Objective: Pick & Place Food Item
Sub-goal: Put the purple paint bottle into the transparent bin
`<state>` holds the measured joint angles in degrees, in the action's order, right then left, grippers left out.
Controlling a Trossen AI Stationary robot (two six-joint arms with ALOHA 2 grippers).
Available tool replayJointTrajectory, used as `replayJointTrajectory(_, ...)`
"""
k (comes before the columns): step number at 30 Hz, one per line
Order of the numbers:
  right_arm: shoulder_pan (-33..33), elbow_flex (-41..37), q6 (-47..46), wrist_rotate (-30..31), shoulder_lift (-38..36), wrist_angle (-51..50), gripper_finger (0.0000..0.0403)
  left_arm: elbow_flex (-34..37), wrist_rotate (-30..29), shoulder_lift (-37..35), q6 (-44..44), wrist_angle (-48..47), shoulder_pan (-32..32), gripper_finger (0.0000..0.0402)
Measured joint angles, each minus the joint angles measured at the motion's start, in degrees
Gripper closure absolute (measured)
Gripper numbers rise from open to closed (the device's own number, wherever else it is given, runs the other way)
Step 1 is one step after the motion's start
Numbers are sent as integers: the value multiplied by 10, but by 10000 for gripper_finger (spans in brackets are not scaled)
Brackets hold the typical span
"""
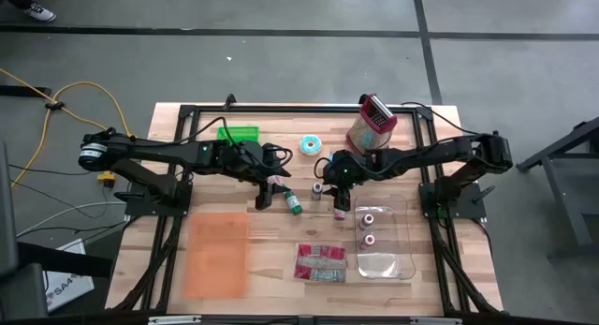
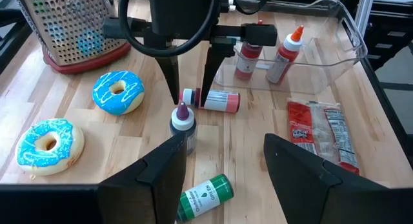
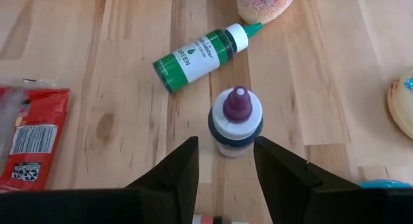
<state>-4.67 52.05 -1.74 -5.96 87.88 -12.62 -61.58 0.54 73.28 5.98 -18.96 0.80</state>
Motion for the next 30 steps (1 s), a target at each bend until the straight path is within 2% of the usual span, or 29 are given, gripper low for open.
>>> replayJointTrajectory(16,1,0,5,-1,0,-1,264,0,0,0,0,0,0,202)
replayJointTrajectory(26,1,0,5,0,0,-4,197,0,0,0,0,0,0,202)
replayJointTrajectory(30,1,0,5,15,0,9,186,0,0,0,0,0,0,202)
